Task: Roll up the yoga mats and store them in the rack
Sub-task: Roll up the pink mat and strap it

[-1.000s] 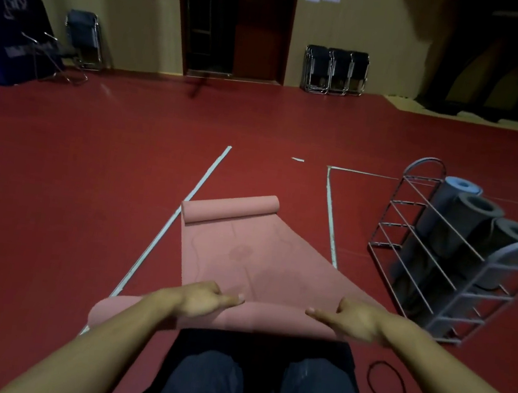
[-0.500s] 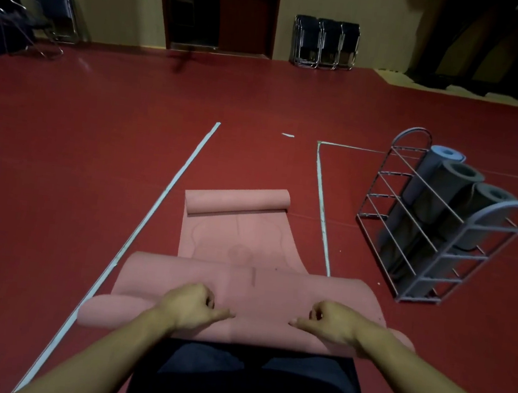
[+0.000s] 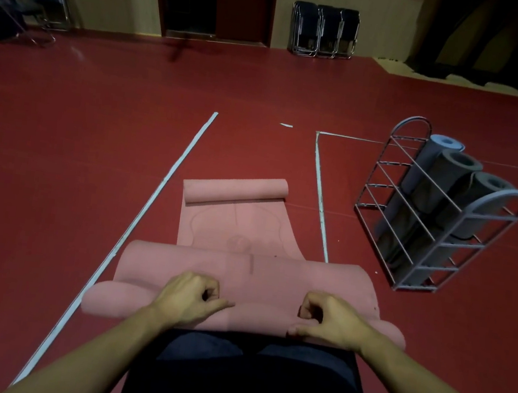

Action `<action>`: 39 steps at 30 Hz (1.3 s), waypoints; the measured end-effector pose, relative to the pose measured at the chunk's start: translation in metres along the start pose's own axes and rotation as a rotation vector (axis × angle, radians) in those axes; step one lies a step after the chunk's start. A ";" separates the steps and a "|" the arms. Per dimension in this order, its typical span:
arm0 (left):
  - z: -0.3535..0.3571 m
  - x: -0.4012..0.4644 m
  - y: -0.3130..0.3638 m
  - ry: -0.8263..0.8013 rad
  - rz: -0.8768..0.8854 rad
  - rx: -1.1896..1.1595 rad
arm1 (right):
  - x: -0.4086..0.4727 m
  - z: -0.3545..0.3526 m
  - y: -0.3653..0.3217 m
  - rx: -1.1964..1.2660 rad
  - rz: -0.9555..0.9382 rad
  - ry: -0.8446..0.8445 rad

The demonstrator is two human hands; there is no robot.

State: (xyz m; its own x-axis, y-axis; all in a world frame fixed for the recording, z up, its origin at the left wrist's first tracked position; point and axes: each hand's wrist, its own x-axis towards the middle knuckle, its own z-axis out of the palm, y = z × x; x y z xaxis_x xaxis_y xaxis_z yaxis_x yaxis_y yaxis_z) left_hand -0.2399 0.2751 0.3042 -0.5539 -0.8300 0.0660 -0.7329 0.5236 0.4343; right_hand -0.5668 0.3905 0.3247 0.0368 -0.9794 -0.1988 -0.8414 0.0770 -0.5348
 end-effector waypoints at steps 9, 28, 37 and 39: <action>-0.010 -0.012 0.002 -0.157 0.113 0.060 | 0.004 0.001 0.000 -0.011 0.049 -0.057; 0.006 0.025 -0.015 0.007 0.184 0.167 | 0.022 0.020 -0.011 -0.278 0.011 0.141; 0.003 0.029 -0.031 -0.027 0.381 0.038 | 0.045 0.018 -0.009 -0.223 0.031 0.225; 0.000 0.032 -0.028 -0.084 0.374 0.048 | 0.044 0.020 -0.005 -0.215 -0.019 0.277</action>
State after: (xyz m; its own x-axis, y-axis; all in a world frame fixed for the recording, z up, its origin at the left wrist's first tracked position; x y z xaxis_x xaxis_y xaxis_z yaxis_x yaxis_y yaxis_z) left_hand -0.2372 0.2336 0.2939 -0.8157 -0.5620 0.1371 -0.4904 0.7975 0.3513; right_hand -0.5505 0.3504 0.3018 -0.0695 -0.9961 0.0552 -0.9374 0.0463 -0.3451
